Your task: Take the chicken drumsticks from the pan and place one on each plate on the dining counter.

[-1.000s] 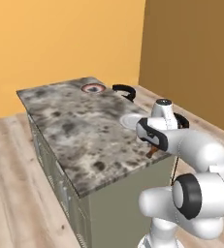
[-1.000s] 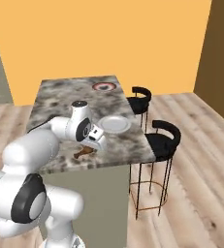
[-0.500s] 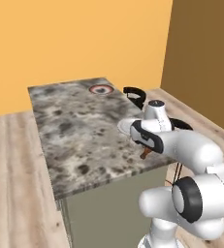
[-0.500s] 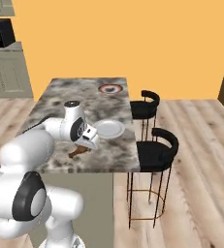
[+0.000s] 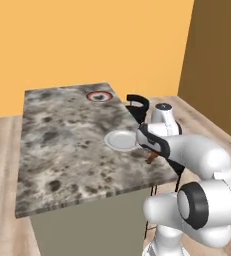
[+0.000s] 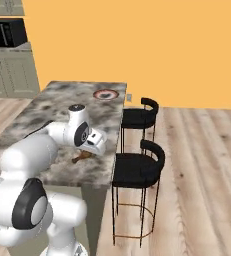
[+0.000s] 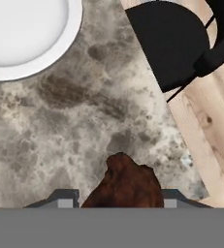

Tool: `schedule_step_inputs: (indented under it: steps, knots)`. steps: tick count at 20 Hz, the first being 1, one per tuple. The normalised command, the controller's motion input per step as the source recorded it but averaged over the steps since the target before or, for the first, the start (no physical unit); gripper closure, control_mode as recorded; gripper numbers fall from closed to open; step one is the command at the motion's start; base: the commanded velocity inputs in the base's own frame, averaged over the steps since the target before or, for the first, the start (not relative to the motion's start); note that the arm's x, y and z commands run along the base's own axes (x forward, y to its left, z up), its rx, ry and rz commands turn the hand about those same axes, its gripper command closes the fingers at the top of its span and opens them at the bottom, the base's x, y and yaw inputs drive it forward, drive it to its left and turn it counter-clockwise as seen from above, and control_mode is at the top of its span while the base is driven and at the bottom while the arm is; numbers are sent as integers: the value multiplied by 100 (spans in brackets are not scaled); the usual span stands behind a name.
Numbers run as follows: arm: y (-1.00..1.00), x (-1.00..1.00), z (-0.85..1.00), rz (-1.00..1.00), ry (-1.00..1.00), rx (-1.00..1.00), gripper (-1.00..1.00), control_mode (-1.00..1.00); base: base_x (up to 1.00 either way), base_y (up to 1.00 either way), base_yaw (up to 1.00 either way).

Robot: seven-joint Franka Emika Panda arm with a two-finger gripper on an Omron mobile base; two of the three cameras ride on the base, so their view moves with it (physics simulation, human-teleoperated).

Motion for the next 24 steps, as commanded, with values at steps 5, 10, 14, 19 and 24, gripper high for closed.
schedule_step_inputs:
  steps: [5,10,14,19,24]
  knots:
    - [0,0,0,0,0,0,100,100,50,-39,45]
    - [0,0,0,0,0,0,100,100,38,-23,9]
    - [0,0,0,0,0,0,100,100,3,0,0]
    - [0,0,0,0,0,0,100,100,-1,0,0]
    - [0,44,4,5,1,0,100,-100,11,0,0]
